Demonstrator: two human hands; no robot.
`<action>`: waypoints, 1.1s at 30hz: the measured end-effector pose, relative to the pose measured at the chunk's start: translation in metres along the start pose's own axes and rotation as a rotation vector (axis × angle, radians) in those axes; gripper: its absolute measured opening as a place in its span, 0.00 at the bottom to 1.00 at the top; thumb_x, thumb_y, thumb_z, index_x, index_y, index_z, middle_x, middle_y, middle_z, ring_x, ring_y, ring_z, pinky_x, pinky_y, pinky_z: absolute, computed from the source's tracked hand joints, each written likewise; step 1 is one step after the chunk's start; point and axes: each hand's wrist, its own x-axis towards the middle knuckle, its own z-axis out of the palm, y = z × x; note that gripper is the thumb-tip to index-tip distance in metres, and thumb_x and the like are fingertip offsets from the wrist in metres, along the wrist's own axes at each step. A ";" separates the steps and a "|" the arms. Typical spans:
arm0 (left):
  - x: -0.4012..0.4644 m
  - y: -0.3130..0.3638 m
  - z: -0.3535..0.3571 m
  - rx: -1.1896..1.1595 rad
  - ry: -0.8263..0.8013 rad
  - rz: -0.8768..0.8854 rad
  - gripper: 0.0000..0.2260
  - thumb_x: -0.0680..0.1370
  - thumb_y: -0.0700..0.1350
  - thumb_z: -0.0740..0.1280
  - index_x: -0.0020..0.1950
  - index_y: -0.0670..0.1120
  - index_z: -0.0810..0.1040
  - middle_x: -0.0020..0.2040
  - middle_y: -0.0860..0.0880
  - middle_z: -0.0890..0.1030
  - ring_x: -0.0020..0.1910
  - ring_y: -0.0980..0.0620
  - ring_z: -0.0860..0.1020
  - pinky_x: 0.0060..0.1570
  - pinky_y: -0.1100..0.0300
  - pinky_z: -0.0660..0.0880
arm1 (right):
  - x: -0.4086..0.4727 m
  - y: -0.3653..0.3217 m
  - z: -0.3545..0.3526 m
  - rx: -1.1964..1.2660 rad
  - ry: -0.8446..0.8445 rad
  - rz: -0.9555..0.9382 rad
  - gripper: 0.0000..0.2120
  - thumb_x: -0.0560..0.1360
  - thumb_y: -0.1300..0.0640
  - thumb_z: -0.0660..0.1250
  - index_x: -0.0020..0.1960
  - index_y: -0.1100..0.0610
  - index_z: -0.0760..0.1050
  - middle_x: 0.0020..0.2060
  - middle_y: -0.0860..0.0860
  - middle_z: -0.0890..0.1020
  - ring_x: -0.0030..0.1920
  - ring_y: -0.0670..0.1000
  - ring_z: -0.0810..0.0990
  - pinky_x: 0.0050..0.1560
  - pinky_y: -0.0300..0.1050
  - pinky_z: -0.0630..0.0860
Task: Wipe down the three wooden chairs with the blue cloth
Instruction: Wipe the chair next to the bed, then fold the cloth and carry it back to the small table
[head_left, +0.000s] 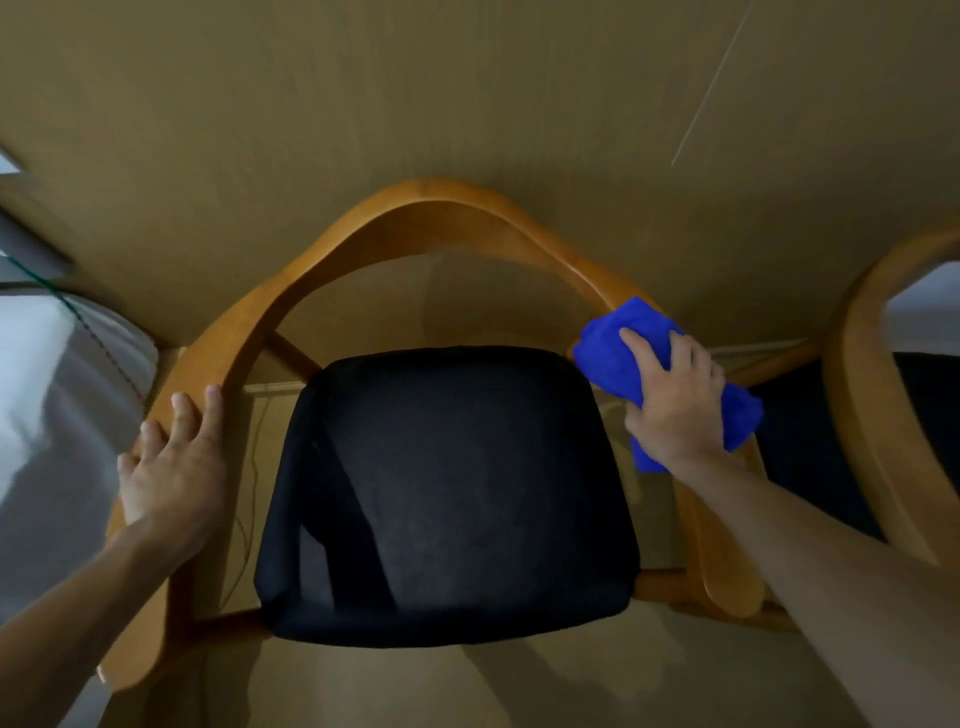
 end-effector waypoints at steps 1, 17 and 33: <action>0.000 0.005 -0.015 0.045 -0.061 -0.003 0.39 0.76 0.46 0.67 0.78 0.52 0.44 0.77 0.44 0.55 0.74 0.39 0.57 0.70 0.35 0.56 | -0.001 0.002 -0.009 0.086 -0.024 0.009 0.40 0.71 0.55 0.72 0.77 0.47 0.57 0.68 0.60 0.64 0.68 0.64 0.64 0.67 0.65 0.65; -0.195 0.182 -0.351 -1.268 -0.626 0.868 0.21 0.73 0.43 0.74 0.65 0.52 0.75 0.60 0.50 0.81 0.59 0.50 0.79 0.61 0.45 0.75 | -0.109 -0.038 -0.383 1.061 0.247 -0.128 0.29 0.75 0.48 0.69 0.72 0.41 0.61 0.67 0.44 0.66 0.64 0.42 0.68 0.65 0.40 0.65; -0.379 0.161 -0.609 -0.718 0.195 1.383 0.19 0.75 0.35 0.58 0.59 0.54 0.75 0.51 0.55 0.81 0.50 0.55 0.79 0.53 0.53 0.77 | -0.248 0.040 -0.631 1.085 0.328 0.029 0.33 0.78 0.49 0.61 0.76 0.42 0.46 0.71 0.51 0.66 0.61 0.50 0.75 0.63 0.54 0.75</action>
